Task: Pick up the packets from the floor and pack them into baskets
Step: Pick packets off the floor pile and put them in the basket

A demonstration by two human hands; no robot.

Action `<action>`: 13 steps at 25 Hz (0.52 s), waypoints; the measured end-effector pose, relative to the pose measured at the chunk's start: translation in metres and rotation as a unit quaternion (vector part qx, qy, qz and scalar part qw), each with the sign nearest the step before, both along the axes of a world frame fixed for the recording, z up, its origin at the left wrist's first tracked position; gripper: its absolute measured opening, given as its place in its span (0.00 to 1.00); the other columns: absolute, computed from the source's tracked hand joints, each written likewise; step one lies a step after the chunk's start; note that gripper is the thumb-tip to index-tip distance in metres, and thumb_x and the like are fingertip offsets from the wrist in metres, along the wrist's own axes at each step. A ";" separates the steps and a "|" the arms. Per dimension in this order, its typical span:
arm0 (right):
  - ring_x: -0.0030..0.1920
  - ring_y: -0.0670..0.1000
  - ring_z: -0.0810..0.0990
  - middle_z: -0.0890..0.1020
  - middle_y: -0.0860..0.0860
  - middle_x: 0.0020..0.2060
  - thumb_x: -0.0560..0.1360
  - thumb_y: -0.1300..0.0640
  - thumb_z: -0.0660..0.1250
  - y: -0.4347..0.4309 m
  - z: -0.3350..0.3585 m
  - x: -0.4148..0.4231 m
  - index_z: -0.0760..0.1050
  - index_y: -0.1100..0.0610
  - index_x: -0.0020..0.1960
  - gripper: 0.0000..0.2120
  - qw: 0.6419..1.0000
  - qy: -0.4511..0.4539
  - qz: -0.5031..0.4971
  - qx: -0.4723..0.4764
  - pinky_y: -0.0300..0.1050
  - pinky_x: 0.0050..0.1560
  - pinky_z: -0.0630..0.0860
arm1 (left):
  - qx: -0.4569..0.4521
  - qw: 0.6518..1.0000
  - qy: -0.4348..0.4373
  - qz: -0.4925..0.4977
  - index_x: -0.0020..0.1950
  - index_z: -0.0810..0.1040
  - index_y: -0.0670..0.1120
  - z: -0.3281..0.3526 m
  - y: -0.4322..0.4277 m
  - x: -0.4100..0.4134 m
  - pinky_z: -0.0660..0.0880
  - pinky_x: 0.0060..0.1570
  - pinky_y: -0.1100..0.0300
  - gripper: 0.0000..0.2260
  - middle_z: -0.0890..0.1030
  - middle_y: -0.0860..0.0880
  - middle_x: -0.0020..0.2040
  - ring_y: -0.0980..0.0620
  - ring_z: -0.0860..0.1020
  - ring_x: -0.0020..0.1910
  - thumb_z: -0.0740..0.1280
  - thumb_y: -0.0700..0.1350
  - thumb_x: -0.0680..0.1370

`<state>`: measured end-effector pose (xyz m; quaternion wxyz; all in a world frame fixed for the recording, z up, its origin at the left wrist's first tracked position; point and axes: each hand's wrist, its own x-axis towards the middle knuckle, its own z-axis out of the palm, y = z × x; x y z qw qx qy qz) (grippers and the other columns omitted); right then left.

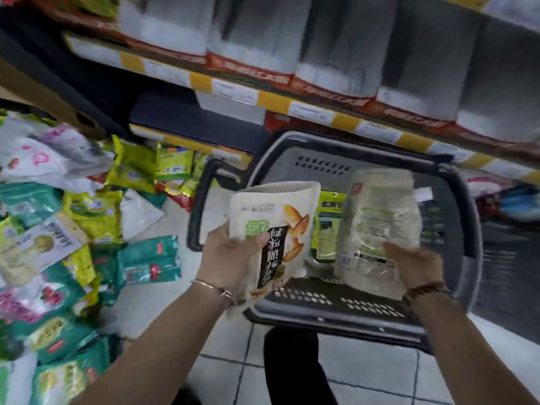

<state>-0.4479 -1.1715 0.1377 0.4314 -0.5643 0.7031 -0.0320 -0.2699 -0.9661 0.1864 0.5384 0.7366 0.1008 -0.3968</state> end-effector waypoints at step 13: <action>0.46 0.53 0.78 0.81 0.53 0.48 0.72 0.57 0.71 -0.043 -0.227 -0.021 0.77 0.57 0.56 0.13 0.964 0.015 0.017 0.265 0.46 0.47 0.78 | 0.300 0.945 0.036 -0.128 0.53 0.79 0.35 -0.260 -0.113 -0.009 0.75 0.53 0.54 0.14 0.81 0.39 0.49 0.43 0.79 0.50 0.71 0.42 0.73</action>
